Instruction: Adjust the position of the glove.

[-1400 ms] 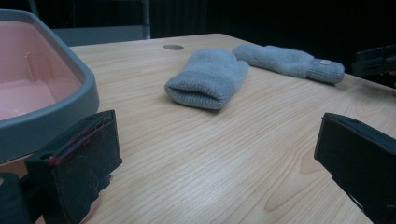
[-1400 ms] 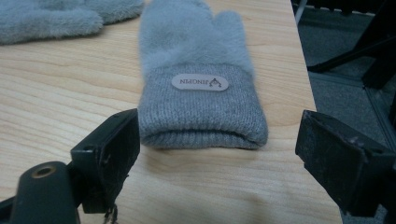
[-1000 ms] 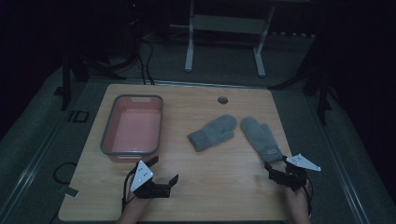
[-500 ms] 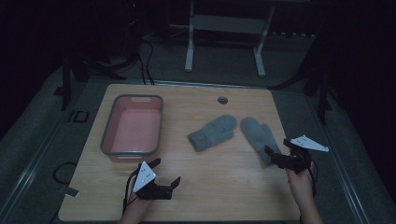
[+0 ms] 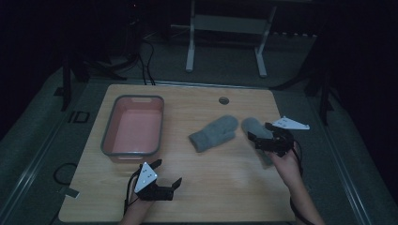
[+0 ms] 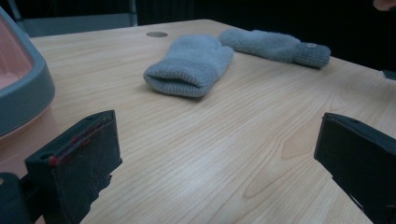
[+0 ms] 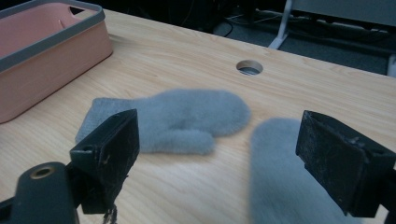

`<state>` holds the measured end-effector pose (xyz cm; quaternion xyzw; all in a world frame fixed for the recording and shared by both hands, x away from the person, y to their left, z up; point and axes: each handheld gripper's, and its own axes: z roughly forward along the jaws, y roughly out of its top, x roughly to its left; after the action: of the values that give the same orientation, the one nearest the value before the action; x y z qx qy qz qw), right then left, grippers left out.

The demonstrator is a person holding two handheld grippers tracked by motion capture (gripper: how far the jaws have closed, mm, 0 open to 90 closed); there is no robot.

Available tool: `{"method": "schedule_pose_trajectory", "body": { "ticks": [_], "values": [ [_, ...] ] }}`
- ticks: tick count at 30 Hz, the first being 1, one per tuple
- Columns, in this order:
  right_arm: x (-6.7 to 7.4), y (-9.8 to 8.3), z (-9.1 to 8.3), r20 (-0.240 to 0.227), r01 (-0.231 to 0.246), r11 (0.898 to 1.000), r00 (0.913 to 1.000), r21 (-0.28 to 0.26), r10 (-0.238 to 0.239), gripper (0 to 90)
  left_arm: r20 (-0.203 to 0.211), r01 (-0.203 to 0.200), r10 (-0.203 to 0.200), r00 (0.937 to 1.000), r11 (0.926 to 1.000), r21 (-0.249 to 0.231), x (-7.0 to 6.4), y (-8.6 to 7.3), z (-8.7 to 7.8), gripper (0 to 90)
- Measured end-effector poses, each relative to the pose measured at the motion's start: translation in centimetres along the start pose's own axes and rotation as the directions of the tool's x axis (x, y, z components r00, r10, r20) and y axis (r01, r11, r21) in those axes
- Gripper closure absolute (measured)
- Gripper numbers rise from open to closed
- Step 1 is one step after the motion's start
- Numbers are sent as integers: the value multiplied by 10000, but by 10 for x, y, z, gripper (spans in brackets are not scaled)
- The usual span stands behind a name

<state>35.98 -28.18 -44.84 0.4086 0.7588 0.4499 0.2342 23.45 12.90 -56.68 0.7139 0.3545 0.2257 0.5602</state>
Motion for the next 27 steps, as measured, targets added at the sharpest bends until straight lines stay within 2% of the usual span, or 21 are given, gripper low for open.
{"method": "schedule_pose_trajectory", "body": {
  "ticks": [2, 4, 5, 7, 8, 11, 12, 17, 23, 27],
  "values": [
    [2, 4, 8, -85, 98, 9999, 9999, 58, -97, 135, -21, -39, 39, 10000, 10000, 7, 0, 0, 0, 7],
    [4, 8, 17, -400, 134, 9998, 9991, 142, -128, 134, -16, -36, 36, 10000, 10000, -20, 0, 0, 0, 7],
    [5, 10, 23, -322, 109, 9998, 9994, 191, -102, 135, -39, -67, 67, 10000, 10000, -7, 0, 0, 0, 7],
    [8, 12, 30, -531, 223, 9994, 9984, 253, -209, 135, -76, -130, 130, 9999, 9999, 3, -1, 1, -1, 7],
    [9, 13, 35, -393, 290, 9989, 9988, 360, -276, 135, -79, -125, 125, 9999, 9999, -27, -1, 1, -1, 7],
    [10, 14, 44, -433, 270, 9984, 9988, 501, -248, 138, -58, -107, 107, 9999, 9999, -55, -1, 1, -1, 7],
    [11, 15, 56, -505, 298, 9972, 9984, 691, -263, 141, 14, -146, 146, 9999, 9999, 33, -2, 1, 0, 7],
    [15, 18, 80, -542, 561, 9922, 9973, 1114, -503, 142, 80, -181, 180, 9998, 9998, 130, -3, 1, 1, 7],
    [18, 20, 107, -638, 709, 9892, 9960, 1280, -631, 146, 106, -139, 138, 9998, 9999, 78, -3, 1, 0, 7],
    [20, 19, 123, -451, 861, 9855, 9957, 1461, -803, 168, 126, -141, 140, 9998, 9999, 84, -3, 1, 0, 7]
  ]
}}
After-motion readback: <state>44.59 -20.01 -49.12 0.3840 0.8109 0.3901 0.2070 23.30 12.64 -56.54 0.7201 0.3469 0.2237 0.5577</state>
